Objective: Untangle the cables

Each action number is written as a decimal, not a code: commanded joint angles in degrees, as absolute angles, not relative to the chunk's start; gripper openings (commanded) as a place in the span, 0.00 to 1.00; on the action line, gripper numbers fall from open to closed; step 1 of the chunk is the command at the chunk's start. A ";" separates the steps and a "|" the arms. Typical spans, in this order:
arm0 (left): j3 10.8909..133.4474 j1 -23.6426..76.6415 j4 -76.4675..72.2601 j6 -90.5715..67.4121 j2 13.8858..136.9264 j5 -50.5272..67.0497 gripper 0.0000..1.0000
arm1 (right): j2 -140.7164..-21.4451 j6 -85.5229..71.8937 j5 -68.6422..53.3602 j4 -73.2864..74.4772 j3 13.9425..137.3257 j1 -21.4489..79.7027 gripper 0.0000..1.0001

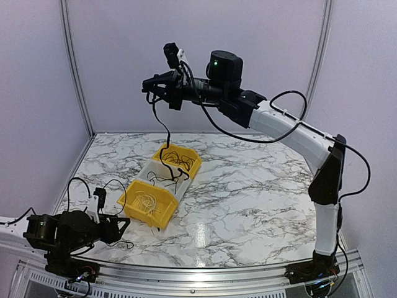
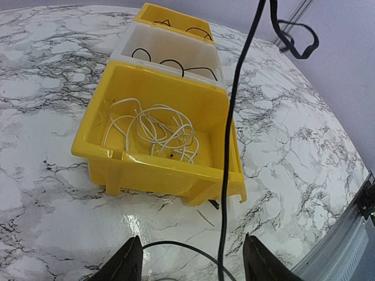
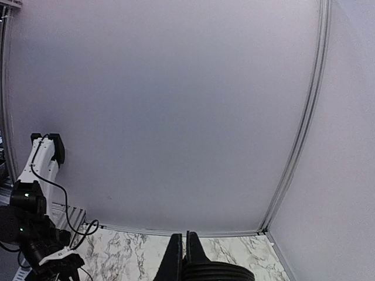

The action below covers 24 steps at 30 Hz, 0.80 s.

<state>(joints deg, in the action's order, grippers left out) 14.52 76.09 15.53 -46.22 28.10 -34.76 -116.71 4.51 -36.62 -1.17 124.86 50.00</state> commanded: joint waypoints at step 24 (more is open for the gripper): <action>11.61 76.36 15.32 -48.83 27.45 -35.33 0.61 | -122.23 11.19 -39.65 6.72 103.83 48.14 0.00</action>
<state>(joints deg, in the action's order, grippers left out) 12.34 76.09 15.33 -48.64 28.08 -34.81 -124.18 8.03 -37.67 2.87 109.08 48.10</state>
